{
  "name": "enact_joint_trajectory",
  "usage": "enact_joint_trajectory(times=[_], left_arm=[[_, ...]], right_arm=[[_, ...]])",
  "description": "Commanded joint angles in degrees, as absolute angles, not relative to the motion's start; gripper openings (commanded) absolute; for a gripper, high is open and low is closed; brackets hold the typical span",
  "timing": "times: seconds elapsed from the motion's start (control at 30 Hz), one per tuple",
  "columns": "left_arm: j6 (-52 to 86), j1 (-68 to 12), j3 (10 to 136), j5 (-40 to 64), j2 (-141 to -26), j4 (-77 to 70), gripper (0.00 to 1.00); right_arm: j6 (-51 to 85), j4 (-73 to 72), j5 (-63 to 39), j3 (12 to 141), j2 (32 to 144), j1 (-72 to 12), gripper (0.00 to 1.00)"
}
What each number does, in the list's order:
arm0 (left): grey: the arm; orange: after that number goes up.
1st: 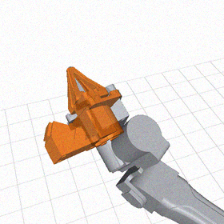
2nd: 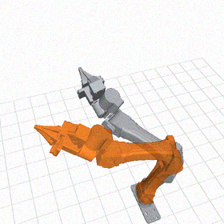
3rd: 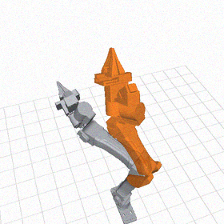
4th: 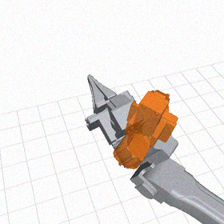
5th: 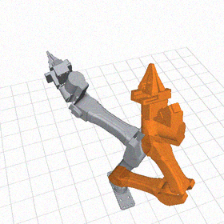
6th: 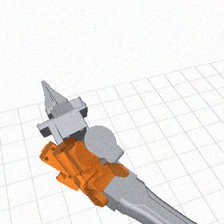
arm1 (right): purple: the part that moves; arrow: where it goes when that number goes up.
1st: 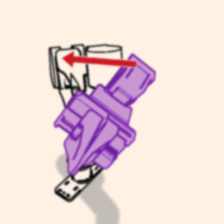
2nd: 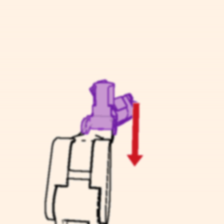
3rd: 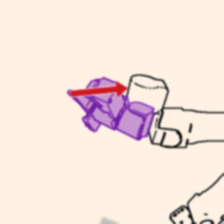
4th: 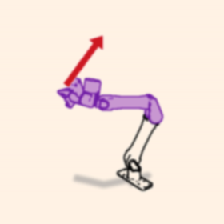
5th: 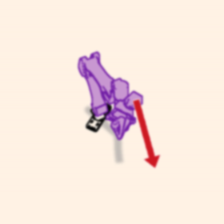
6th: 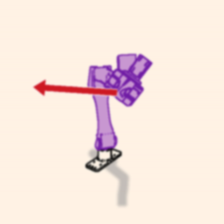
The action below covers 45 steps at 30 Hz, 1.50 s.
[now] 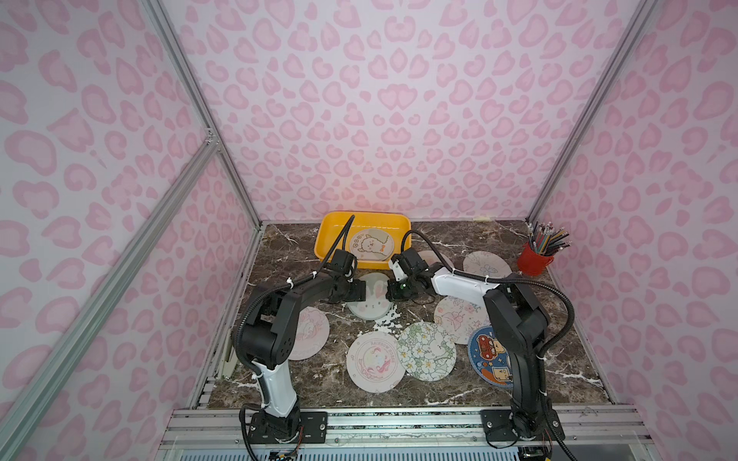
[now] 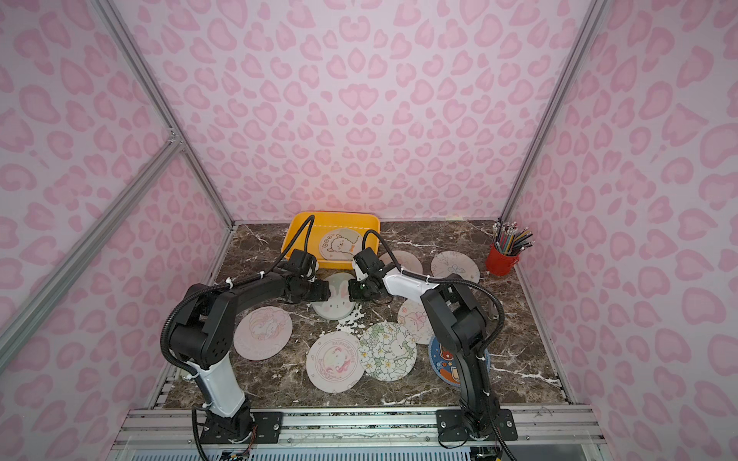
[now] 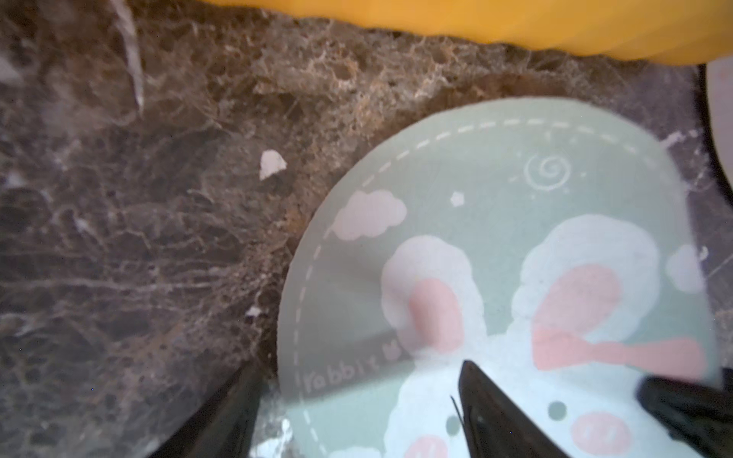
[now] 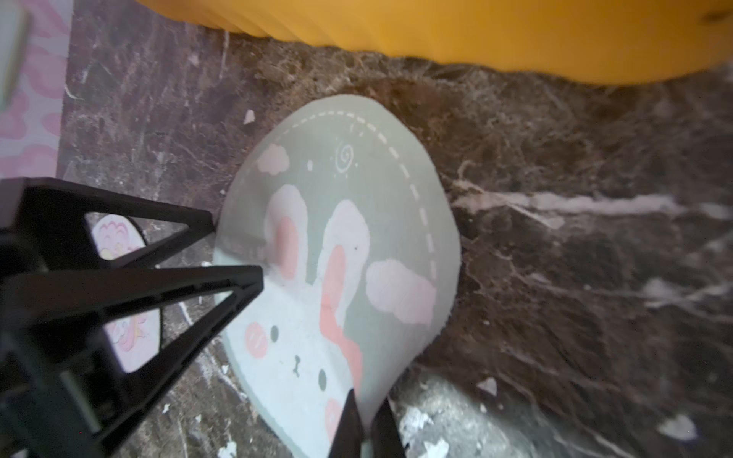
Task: Put the coasters into the storage box
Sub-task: Pick up the coaster from the center of the board, then place the coaster in the storage box.
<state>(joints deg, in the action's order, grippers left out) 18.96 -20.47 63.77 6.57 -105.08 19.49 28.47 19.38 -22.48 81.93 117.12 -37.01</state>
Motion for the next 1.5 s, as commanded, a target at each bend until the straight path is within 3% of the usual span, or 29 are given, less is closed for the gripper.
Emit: enact_joint_trajectory(times=[0.0, 0.23, 0.57, 1.17, 1.47], left_arm=[[20.37, -20.22, 62.91, 9.11, -102.87, 21.34, 0.85], [21.55, -18.84, 60.41, 11.22, -97.50, 21.14, 0.95], [22.06, -17.78, 56.62, 12.42, -92.53, 21.25, 1.00], [21.76, -17.64, 53.01, 12.72, -90.42, 21.10, 1.00], [22.15, -17.66, 52.63, 12.75, -90.93, 20.62, 1.00]], right_arm=[[26.99, 22.41, -21.27, 82.80, 115.33, -37.22, 0.00], [23.24, 28.85, -22.24, 87.47, 110.02, -37.53, 0.00], [20.07, 34.74, -19.54, 102.87, 111.00, -36.62, 0.00], [16.26, 28.48, -22.58, 129.40, 130.94, -33.45, 0.00], [19.77, 23.80, -24.92, 134.61, 143.14, -30.22, 0.00]])
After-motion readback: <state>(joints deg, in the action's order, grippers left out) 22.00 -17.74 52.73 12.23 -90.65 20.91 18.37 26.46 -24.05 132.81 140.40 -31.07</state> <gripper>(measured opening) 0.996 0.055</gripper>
